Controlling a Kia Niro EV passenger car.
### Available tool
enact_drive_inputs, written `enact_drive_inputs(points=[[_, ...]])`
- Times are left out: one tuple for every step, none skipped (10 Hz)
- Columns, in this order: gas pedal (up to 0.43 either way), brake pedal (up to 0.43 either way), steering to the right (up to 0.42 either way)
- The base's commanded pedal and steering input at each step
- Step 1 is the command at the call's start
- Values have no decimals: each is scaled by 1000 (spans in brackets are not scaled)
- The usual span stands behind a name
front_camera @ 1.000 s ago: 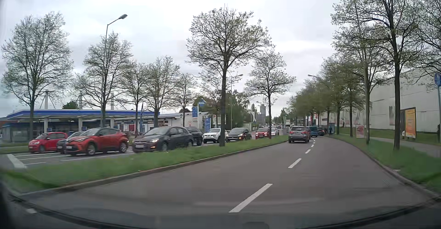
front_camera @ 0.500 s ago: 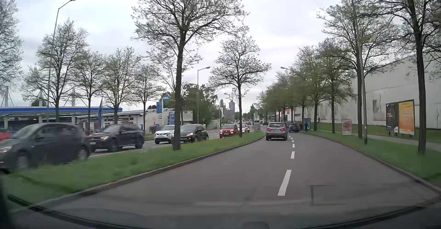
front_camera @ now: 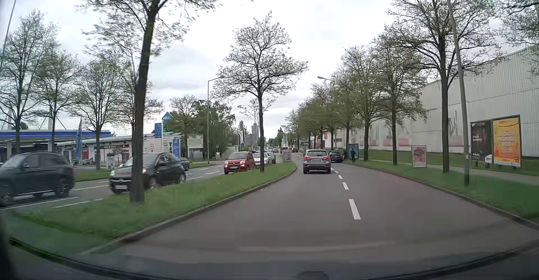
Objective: Follow the waypoints while adhering to traffic rules and regulations
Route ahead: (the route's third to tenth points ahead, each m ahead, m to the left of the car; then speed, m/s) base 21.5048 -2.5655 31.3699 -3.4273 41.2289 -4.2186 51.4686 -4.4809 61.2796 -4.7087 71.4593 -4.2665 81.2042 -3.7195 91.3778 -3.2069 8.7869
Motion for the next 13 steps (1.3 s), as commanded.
enact_drive_inputs(points=[[79, 0, 68], [67, 0, 57], [67, 0, 49], [59, 0, 44], [59, 0, 42], [59, 0, 40], [59, 0, 39], [59, 0, 38], [39, 0, 33], [20, 0, 27], [0, 0, 18], [0, 0, 11], [0, 0, 8]])
